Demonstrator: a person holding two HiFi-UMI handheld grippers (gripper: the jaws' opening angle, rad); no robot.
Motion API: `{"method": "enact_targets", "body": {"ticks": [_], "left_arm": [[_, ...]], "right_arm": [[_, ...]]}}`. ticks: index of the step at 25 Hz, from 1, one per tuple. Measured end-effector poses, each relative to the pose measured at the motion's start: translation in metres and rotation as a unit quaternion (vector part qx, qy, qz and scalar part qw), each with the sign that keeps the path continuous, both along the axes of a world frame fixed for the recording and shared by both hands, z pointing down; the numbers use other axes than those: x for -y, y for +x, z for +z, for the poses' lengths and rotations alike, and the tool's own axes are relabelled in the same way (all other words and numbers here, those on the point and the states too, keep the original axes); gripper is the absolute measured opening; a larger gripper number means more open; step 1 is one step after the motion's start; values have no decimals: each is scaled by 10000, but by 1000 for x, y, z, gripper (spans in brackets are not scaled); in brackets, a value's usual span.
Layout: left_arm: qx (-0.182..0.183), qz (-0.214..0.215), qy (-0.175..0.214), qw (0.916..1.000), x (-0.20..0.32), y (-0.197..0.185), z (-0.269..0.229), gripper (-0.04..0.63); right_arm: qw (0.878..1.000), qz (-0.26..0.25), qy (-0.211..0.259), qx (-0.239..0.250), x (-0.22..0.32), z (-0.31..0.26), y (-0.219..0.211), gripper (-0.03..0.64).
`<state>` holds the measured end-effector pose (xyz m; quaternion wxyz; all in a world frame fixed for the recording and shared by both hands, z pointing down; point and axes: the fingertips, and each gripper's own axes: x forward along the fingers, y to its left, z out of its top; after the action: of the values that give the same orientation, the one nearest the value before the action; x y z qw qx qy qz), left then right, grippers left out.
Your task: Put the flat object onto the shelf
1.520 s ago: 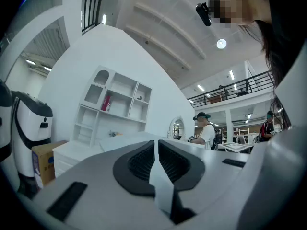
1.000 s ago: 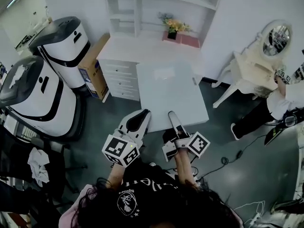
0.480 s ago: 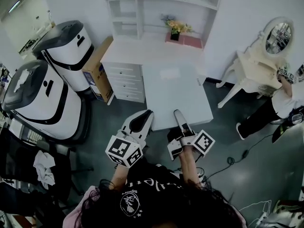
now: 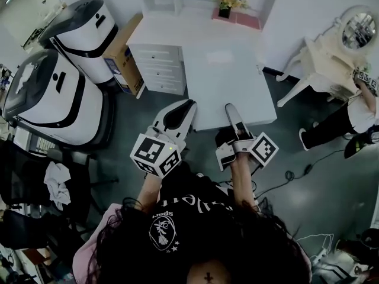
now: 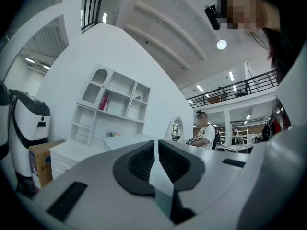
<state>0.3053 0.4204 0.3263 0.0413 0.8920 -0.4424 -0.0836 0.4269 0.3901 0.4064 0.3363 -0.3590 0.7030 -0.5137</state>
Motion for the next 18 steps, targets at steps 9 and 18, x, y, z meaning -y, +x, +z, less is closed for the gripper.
{"method": "enact_targets", "body": {"ticks": [9,18], "left_arm": [[34,24,-138,9999,8,-2,10,35],[45,-45,-280,9996,38,-12,23,35]], "right_arm": [[10000,30,-48,36,6,7,0,304],[9999,-24,-169,18,35,21,-8,304]]}}
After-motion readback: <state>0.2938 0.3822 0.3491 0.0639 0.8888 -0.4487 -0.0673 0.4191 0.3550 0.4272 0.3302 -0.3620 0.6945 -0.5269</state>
